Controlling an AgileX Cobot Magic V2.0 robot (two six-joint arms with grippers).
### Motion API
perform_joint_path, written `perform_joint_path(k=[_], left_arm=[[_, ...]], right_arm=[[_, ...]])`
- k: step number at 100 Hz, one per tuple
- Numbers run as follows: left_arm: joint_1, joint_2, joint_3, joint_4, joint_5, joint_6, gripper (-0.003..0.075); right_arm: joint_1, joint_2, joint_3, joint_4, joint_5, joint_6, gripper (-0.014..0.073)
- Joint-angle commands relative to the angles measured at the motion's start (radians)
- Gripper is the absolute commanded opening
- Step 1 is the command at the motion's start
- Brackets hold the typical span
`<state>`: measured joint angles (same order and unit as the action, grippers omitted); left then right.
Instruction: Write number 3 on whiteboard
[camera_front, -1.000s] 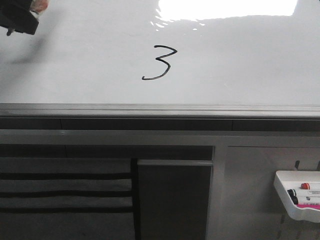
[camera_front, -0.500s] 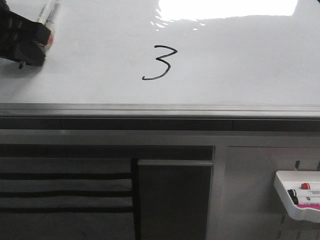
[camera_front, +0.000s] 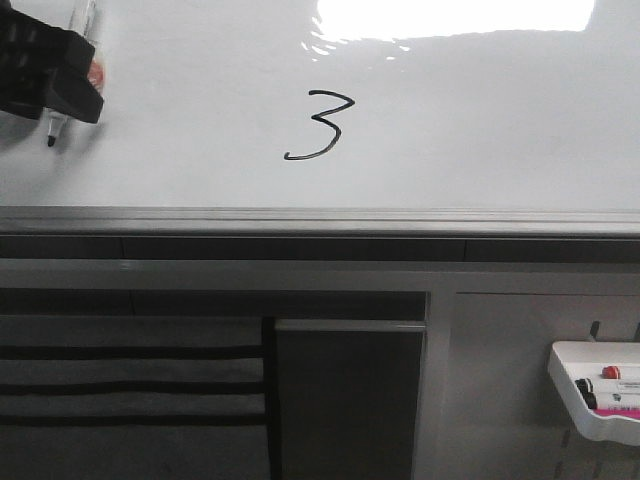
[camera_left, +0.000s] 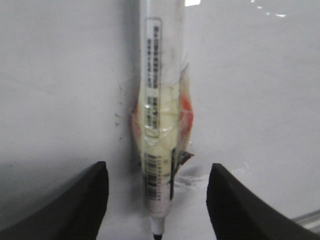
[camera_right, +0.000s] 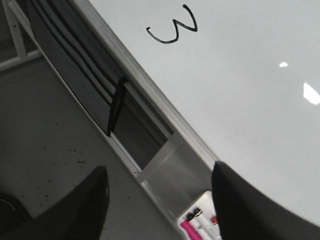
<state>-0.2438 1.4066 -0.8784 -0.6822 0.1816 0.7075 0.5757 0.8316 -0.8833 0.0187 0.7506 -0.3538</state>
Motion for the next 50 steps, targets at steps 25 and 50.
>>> perform_joint_path(k=[25, 50], left_arm=[[0.002, -0.381, -0.027, 0.261, 0.322, -0.07, 0.0417], [0.049, -0.629, 0.05, 0.434, 0.291, -0.328, 0.0306]], right_arm=[[-0.121, -0.106, -0.01, -0.228, 0.01, 0.654, 0.038], [-0.132, -0.252, 0.123, -0.275, -0.158, 0.65, 0.0169]])
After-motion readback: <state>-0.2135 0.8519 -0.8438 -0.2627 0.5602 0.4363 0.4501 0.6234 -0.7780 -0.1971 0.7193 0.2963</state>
